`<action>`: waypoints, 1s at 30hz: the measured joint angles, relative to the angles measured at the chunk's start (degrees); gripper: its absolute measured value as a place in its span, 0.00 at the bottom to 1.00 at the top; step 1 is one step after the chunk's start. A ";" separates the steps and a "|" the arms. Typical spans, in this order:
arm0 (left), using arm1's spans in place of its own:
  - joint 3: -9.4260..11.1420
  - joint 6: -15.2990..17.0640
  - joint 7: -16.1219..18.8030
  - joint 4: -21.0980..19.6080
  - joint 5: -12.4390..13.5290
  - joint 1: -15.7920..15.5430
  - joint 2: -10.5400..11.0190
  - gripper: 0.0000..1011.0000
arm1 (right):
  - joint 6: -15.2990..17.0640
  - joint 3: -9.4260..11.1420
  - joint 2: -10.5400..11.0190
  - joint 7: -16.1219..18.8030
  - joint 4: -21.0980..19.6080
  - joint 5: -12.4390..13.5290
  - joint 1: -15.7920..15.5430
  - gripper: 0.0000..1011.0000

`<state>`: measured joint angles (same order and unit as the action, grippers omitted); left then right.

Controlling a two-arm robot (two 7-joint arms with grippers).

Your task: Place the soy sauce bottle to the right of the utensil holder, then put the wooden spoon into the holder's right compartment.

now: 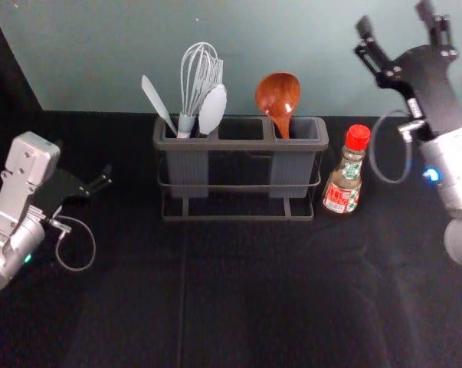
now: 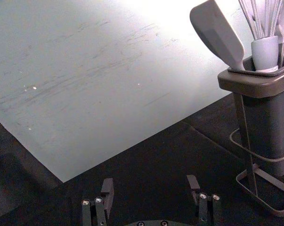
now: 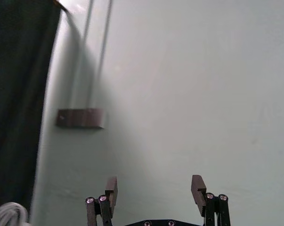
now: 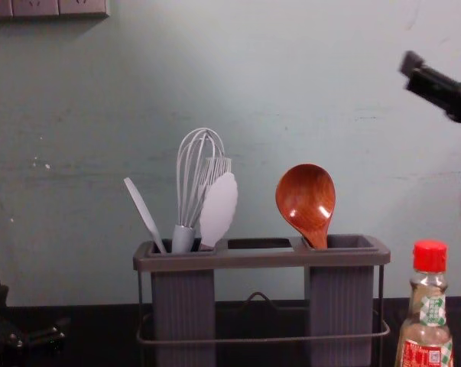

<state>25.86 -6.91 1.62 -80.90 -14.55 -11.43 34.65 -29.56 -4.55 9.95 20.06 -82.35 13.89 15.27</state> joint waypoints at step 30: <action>0.00 0.00 0.00 0.00 0.00 0.00 0.00 1.00 | 27.63 5.56 6.44 -9.51 -5.13 -11.72 -6.55 0.99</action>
<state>25.86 -6.91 1.62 -80.90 -14.55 -11.43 34.65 -1.93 1.01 16.39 10.56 -87.48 2.17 8.72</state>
